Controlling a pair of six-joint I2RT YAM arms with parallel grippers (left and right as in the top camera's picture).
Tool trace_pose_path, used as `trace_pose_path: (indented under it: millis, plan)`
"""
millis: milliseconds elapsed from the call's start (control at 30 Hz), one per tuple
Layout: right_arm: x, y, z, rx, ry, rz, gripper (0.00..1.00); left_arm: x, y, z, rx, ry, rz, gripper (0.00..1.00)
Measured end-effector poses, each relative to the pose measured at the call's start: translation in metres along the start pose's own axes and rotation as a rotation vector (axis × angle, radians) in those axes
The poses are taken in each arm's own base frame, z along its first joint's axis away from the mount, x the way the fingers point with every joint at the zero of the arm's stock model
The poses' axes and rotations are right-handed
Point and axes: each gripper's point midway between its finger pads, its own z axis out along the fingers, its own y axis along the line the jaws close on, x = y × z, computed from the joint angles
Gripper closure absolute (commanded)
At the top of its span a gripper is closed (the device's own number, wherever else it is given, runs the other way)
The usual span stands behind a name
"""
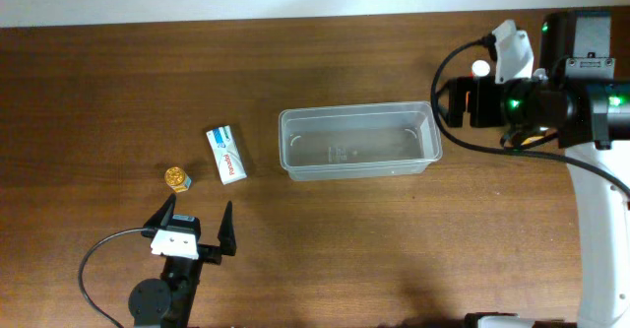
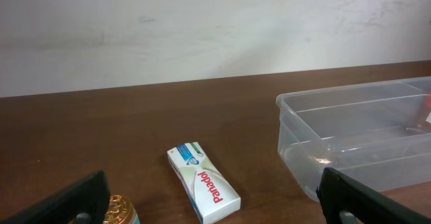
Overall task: Pack container
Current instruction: 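Raise the right gripper and move it toward the dark bottle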
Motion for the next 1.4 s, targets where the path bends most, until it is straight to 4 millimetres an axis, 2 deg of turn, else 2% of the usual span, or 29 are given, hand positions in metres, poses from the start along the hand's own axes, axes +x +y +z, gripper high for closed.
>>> trace_pose_path:
  millis: [233,367,467,667,800,967,1233,1400]
  plan:
    - [-0.060,-0.003,-0.008,0.033,-0.241,-0.081,0.02,0.000,0.000,0.000,0.000,0.000,0.000,0.01]
    - [-0.076,-0.021,-0.009,0.128,-0.298,-0.038,0.02,0.000,0.000,0.000,0.000,0.000,0.000,0.01]
    - [-0.079,-0.036,0.001,0.184,-0.293,-0.002,0.02,0.000,0.000,0.000,0.000,0.000,0.000,0.01]
    - [-0.073,-0.068,0.040,0.279,-0.207,0.067,0.02,0.000,0.000,0.000,0.000,0.000,0.000,0.01]
    - [-0.066,-0.098,0.047,0.420,-0.188,0.185,0.02,0.000,0.000,0.000,0.000,0.000,0.000,0.01]
    - [-0.053,-0.124,0.037,0.519,-0.181,0.331,0.02,0.000,0.000,0.000,0.000,0.000,0.000,0.01]
    - [-0.001,-0.196,-0.001,0.681,-0.152,0.744,0.02,0.000,0.000,0.000,0.000,0.000,0.000,0.01]
    - [0.023,-0.226,-0.022,0.731,-0.146,0.898,0.02,0.000,0.000,0.000,0.000,0.000,0.000,0.01]
